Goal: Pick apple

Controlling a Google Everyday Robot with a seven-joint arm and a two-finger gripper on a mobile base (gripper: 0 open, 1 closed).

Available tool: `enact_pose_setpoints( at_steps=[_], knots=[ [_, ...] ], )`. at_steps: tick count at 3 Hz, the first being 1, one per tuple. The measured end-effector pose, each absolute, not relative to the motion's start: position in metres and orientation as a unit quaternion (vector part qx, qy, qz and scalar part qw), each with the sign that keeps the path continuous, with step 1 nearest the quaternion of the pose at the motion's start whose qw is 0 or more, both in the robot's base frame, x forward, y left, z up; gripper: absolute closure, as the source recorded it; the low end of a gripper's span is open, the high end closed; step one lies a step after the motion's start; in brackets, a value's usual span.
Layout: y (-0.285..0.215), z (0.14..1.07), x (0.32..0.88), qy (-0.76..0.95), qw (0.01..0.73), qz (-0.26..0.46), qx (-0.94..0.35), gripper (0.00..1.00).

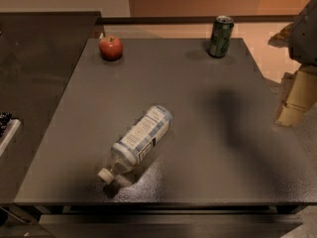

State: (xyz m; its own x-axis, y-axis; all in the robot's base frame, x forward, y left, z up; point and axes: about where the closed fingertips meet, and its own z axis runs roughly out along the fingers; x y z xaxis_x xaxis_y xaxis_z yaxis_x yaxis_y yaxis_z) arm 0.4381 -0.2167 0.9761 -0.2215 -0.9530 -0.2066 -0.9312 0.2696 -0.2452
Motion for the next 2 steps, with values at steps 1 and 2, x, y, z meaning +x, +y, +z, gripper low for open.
enact_pose_setpoints(
  at_steps=[1, 2],
  knots=[
    [-0.2167, 0.9761, 0.4381, 0.781, 0.159, -0.034, -0.603, 0.0],
    [-0.209, 0.9775, 0.4443, 0.777, 0.172, -0.032, -0.605, 0.0]
  ],
)
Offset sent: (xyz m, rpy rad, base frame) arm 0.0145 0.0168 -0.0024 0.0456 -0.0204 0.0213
